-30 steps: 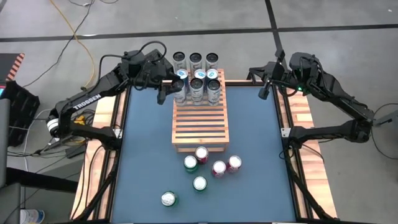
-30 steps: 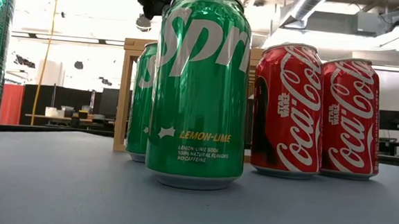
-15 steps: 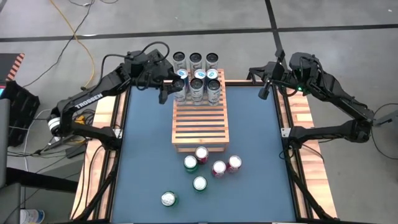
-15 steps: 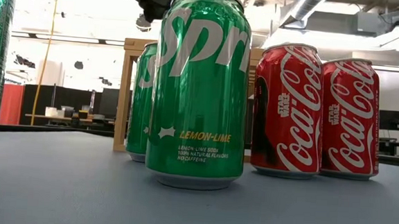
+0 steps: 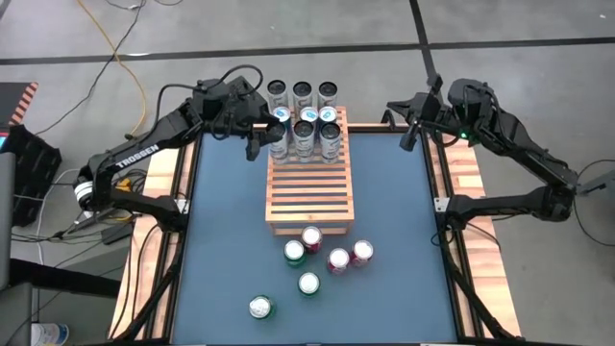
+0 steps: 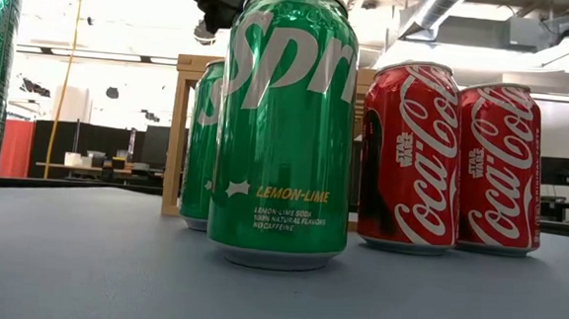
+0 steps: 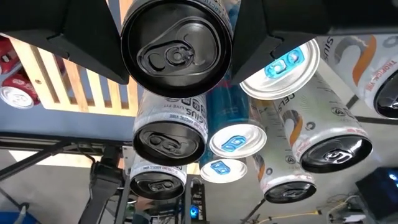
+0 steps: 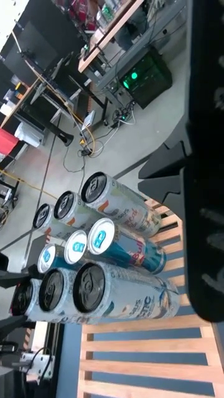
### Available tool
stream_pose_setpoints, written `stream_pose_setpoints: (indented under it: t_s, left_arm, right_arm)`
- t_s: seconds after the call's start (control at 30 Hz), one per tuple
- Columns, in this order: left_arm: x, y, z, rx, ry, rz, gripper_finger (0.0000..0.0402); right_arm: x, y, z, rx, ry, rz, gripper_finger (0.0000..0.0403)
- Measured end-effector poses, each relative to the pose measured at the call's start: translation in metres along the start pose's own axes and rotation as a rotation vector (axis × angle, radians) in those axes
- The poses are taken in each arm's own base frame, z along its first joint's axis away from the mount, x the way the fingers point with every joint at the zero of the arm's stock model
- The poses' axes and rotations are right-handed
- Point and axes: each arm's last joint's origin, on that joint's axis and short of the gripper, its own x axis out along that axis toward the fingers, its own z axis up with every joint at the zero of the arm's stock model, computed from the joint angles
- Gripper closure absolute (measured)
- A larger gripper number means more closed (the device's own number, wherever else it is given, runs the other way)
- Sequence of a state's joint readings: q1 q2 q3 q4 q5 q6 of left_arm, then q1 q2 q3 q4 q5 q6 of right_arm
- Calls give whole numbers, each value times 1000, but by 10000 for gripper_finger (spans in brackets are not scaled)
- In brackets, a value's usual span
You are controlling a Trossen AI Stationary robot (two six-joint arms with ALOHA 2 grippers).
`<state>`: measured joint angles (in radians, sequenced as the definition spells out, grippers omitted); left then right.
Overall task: Place canned beverage on shelf
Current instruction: Put the white blue soda can on the shelf aligned with the other white blue soda cans
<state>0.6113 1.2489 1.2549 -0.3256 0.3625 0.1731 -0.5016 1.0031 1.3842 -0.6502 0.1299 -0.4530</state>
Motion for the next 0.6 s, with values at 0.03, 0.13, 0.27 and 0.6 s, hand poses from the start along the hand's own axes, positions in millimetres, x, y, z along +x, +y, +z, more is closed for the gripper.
stream_pose_setpoints:
  t_s: [0.03,0.13,0.27,0.6]
  left_arm:
    - [0,0,0,0,0,-2,158]
    - [1,-1,0,9,0,-4,157]
    - [1,-1,0,8,1,2,155]
    - [1,0,0,-50,4,17,118]
  right_arm:
    - [0,0,0,0,0,-1,403]
    - [0,-2,-1,3,4,-9,403]
    - [0,-2,-1,4,6,-11,403]
    - [0,-2,-1,4,6,-11,403]
